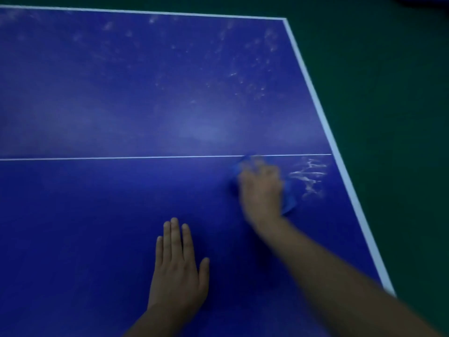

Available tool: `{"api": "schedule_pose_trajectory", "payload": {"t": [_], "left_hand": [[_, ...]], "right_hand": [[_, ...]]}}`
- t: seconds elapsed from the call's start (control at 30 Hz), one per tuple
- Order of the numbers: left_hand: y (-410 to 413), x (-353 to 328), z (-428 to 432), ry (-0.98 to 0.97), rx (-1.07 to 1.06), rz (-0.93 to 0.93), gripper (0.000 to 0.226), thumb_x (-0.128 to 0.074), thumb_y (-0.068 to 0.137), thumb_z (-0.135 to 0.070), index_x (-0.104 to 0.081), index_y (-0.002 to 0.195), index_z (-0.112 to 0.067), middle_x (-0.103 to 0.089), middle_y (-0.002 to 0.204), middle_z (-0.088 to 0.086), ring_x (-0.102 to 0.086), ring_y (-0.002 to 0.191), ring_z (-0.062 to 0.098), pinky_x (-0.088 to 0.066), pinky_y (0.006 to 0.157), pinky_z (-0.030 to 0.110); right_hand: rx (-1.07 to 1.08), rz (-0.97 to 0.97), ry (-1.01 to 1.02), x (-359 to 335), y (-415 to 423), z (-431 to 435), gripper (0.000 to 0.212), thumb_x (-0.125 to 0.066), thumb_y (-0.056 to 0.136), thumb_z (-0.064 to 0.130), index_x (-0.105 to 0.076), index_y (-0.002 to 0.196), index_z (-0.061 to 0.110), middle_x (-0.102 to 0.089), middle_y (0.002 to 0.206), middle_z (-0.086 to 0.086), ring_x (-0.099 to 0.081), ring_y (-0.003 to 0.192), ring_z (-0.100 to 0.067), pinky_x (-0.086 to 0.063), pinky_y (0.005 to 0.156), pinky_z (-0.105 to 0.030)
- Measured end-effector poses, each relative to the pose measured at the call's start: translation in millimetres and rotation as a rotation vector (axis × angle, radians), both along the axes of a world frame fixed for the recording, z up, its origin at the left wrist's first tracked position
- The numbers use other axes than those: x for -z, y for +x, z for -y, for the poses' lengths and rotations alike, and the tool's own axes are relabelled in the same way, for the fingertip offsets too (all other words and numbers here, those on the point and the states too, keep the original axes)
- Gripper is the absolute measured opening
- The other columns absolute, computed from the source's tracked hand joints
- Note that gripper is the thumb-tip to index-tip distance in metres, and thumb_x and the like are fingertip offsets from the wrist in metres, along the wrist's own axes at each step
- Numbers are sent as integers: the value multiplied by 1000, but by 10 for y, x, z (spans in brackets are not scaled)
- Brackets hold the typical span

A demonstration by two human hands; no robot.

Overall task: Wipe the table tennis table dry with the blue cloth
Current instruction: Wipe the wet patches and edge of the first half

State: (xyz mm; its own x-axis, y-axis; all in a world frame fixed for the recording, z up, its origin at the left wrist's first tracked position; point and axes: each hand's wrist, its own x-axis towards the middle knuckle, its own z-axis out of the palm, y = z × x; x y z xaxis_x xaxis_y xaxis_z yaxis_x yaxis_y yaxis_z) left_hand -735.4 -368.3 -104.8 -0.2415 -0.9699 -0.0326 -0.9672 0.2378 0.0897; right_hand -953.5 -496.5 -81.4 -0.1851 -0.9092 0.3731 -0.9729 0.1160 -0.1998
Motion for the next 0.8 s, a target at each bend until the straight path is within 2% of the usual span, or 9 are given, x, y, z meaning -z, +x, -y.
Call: {"api": "schedule_pose_trajectory", "payload": {"t": [0.1, 0.17, 0.27, 0.37, 0.43, 0.53, 0.63, 0.7, 0.8], "left_hand": [[-387, 61, 67, -4, 52, 8, 81, -14, 101, -56, -22, 153, 6, -10, 164, 26, -13, 152, 40, -10, 118, 49], [-591, 104, 99, 24, 65, 27, 84, -14, 100, -59, -25, 152, 6, -14, 163, 26, -14, 152, 39, -10, 117, 50], [-688, 143, 108, 50, 67, 88, 85, -17, 99, -62, -25, 152, 5, -16, 163, 24, -13, 152, 38, -10, 116, 53], [-676, 135, 94, 52, 60, 102, 84, -18, 100, -62, -25, 152, 4, -15, 163, 24, -12, 152, 38, -10, 117, 54], [-699, 113, 83, 50, 65, 100, 83, -17, 100, -61, -24, 153, 4, -13, 164, 23, -9, 153, 38, -8, 117, 54], [-583, 148, 97, 67, 79, 56, 83, -15, 102, -60, -20, 154, 4, -7, 165, 22, -4, 154, 36, -2, 120, 49], [-539, 103, 74, 57, 75, -107, 77, -19, 103, -50, -16, 154, 8, 4, 166, 21, 3, 153, 35, 4, 122, 41], [-494, 38, 2, 63, -22, -153, 78, -28, 98, -44, -17, 154, 9, 10, 166, 18, 7, 154, 33, 8, 122, 37], [-393, -65, -211, 117, -126, -120, 83, -28, 95, -50, -19, 154, 7, 7, 165, 18, 10, 154, 29, 11, 122, 35]], "right_hand": [[-312, -39, 158, 155, 413, -510, 42, -38, 96, 44, -64, 127, 33, -56, 143, 2, -55, 118, -31, -49, 88, -46], [-295, -75, 93, 203, -172, -310, 39, -40, 95, 38, -65, 124, 30, -59, 137, -1, -56, 110, -32, -50, 82, -42], [159, -159, 193, 100, -1550, 197, 37, -34, 98, 24, -66, 116, 18, -62, 122, -12, -60, 98, -39, -54, 77, -45], [481, 145, 227, -124, -2543, 367, 40, -32, 105, 33, -60, 128, 15, -52, 135, -17, -49, 115, -43, -45, 97, -50], [388, 218, 131, -269, -2358, 339, 42, -32, 103, 39, -63, 125, 22, -55, 133, -11, -51, 113, -39, -43, 94, -45], [25, 80, 49, -246, -1242, -42, 39, -37, 94, 29, -69, 114, 21, -65, 120, -12, -60, 90, -40, -49, 75, -43], [-308, 78, 184, 31, -125, -869, 43, -40, 90, 40, -68, 121, 32, -61, 137, -2, -61, 104, -32, -54, 78, -43], [-472, 45, 251, 111, 146, -1073, 47, -38, 90, 47, -63, 128, 37, -56, 144, 3, -57, 118, -28, -53, 85, -46], [-404, -81, 158, 142, -257, -492, 43, -36, 91, 39, -65, 123, 34, -56, 141, 1, -58, 112, -31, -50, 80, -43]]}}
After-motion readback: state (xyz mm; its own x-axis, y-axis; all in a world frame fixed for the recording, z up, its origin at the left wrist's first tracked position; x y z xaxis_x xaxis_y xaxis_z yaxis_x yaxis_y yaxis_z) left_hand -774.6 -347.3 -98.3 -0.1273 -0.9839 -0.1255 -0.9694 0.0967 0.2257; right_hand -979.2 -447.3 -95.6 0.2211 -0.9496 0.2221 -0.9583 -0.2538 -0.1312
